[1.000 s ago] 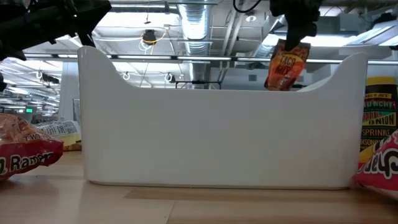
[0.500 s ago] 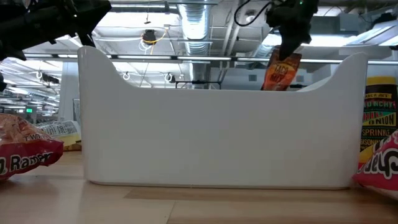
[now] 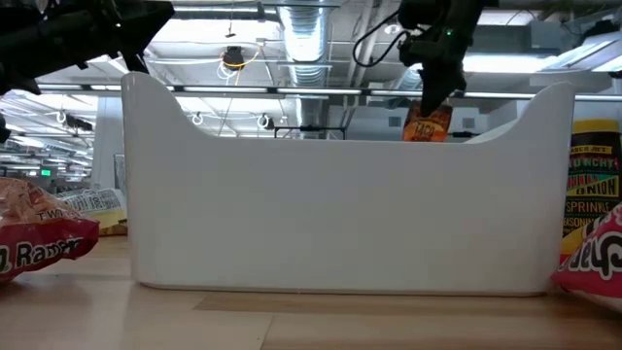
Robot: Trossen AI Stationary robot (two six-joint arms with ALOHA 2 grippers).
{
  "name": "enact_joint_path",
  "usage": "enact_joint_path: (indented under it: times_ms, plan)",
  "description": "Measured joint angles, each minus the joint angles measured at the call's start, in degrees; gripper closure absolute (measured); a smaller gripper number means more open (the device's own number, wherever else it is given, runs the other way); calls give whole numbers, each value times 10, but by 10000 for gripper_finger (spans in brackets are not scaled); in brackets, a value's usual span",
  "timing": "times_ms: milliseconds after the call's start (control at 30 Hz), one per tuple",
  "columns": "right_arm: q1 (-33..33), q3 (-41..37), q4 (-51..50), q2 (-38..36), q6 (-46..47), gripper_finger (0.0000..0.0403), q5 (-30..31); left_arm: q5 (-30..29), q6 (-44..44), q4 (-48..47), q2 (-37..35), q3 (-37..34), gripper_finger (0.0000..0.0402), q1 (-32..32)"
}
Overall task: Pick & Place Food Item
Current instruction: Put the orange seasoning into the right transparent bin
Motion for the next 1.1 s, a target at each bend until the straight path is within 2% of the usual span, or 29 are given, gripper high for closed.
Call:
enact_joint_path:
  times_ms: [500, 867, 1100]
  plan:
    - [-22, 0, 36, 81, -51, 403, 2, 0, 0, 0, 0, 0, 380, 0]
    - [-22, 0, 59, 124, -134, 403, 4, 0, 0, 0, 0, 0, 380, 0]
    - [-22, 0, 97, 127, -194, 403, 5, 1, 0, 0, 0, 0, 380, 0]
